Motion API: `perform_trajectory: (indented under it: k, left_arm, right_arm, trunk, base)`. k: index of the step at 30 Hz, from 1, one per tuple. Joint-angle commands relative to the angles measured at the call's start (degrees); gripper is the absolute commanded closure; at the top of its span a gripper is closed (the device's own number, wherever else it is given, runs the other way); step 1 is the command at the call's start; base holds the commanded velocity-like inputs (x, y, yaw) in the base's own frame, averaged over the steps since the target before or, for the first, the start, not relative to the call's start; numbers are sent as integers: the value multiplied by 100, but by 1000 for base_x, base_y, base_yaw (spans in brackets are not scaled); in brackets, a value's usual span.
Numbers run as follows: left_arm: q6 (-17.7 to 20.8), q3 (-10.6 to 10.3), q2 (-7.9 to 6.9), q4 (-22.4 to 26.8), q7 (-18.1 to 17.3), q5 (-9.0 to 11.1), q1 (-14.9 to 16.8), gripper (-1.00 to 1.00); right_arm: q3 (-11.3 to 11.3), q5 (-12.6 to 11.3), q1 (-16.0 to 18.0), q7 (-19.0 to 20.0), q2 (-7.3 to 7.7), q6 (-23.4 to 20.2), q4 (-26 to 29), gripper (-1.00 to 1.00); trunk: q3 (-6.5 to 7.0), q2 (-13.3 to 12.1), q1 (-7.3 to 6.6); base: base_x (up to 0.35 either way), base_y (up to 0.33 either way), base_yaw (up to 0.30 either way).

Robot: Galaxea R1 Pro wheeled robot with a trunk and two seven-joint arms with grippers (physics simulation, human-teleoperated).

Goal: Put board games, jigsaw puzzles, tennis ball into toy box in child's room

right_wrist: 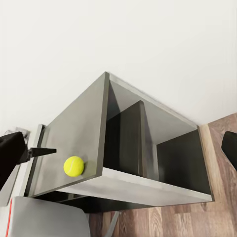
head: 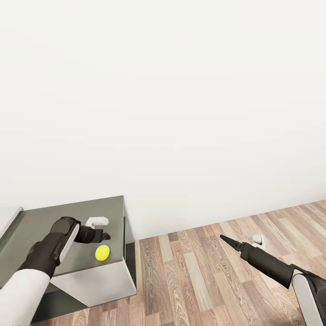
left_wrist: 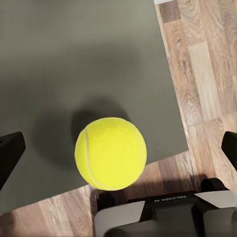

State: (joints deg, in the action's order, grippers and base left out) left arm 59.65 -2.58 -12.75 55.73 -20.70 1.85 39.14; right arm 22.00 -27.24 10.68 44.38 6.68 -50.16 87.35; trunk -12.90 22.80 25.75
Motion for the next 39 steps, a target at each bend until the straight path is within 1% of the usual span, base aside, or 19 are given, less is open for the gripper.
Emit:
perform_trajectory:
  k: [1, 7, 13, 19, 24, 28, 33, 39]
  left_arm:
    - [24, -16, -4, -28, 6, 16, 18, -100]
    - [21, -22, 4, -134, 51, 15, 57, -100]
    - [20, -23, 13, -162, 185, 18, 72, -100]
    - [20, -24, 27, -167, 227, 24, 82, -100]
    - [16, -25, 75, -189, 237, 23, 84, -100]
    - [1, -30, 134, -297, 241, 15, 85, -100]
    - [-73, -32, 161, -420, 242, 9, 93, -100]
    - [-120, -32, 178, -544, 242, 8, 203, -100]
  right_arm:
    - [6, 0, 5, 18, 0, -29, 2, -100]
    - [6, 2, 4, 18, 0, -29, -12, -100]
    - [7, 7, 6, 18, 0, -29, -37, -100]
    - [9, 6, 5, 18, 0, -29, -41, -100]
    - [11, 8, 5, 18, 0, -29, -42, -100]
    - [13, 8, 8, 18, 0, -29, -42, -100]
    - [14, 9, 9, 19, 0, -29, -42, -100]
    - [14, 9, 7, 20, 5, -29, -42, -100]
  trunk:
    - [-11, 12, 3]
    - [-11, 12, 3]
    - [-11, 12, 3]
    - [-11, 12, 3]
    - [-11, 12, 3]
    - [-11, 12, 3]
    - [-17, 12, 3]
    - [-31, 12, 3]
  base:
    - [0, 0, 0]
    - [0, 0, 0]
    - [0, 0, 0]
    - [0, 0, 0]
    - [0, 0, 0]
    - [0, 0, 0]
    - [0, 0, 0]
    - [0, 0, 0]
